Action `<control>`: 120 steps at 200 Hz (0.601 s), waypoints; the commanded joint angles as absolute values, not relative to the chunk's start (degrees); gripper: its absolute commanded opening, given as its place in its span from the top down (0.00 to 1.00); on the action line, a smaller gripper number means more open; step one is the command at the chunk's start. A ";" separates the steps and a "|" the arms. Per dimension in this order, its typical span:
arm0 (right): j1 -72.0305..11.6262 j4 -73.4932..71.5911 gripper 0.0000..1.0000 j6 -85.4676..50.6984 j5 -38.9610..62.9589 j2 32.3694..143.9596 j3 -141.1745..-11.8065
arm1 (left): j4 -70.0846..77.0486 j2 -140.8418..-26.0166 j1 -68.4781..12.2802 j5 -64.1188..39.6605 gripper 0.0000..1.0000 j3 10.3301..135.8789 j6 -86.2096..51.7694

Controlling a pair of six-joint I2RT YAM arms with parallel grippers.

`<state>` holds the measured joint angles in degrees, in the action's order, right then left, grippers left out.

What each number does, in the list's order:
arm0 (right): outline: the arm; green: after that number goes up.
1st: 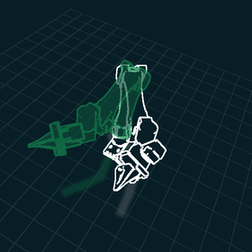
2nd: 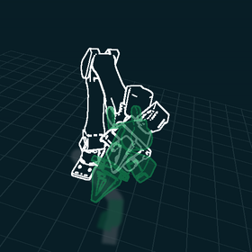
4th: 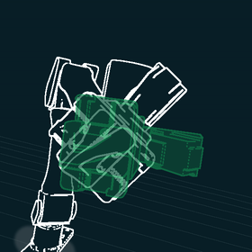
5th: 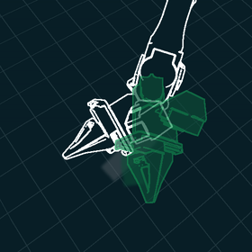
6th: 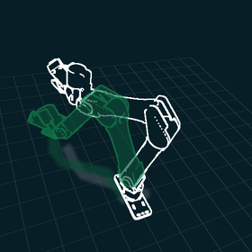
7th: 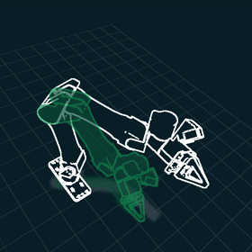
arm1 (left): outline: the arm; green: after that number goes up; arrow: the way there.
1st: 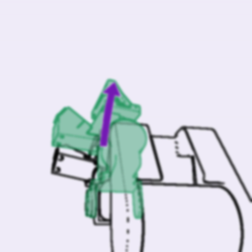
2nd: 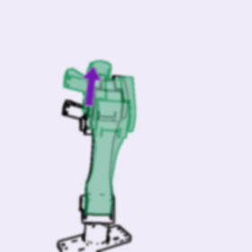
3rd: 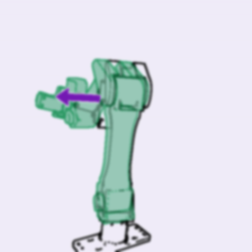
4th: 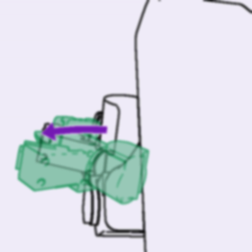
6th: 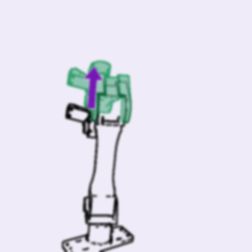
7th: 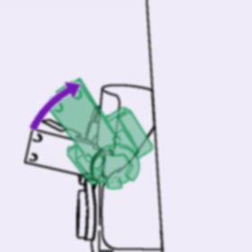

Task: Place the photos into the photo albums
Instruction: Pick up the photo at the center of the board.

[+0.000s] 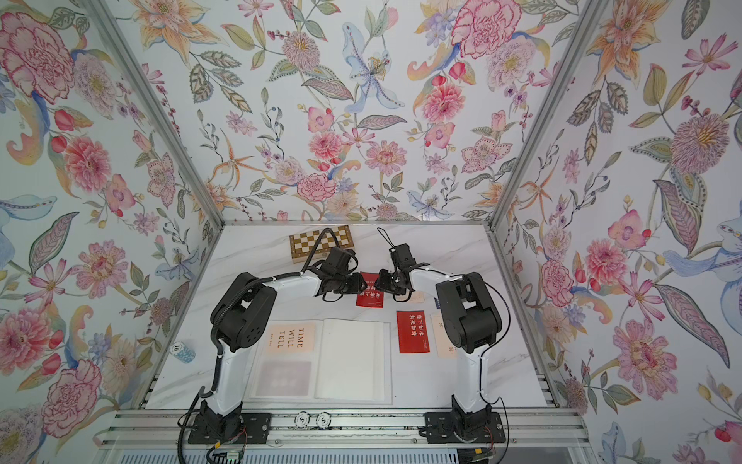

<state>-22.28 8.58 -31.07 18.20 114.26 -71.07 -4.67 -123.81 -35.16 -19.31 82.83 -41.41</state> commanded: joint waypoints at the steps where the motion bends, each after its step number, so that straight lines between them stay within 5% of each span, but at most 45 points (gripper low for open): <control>1: -21.69 4.68 0.57 -34.48 24.58 112.33 -68.61 | -5.98 -124.18 -35.24 -20.41 0.62 81.04 -42.11; 120: -19.82 -12.51 0.58 -43.75 32.43 105.60 -58.87 | -3.97 -123.09 -34.72 -21.51 0.63 78.62 -43.31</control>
<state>-19.46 -7.79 -41.74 29.82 107.48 -59.99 -1.28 -123.55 -34.87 -19.51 80.95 -41.69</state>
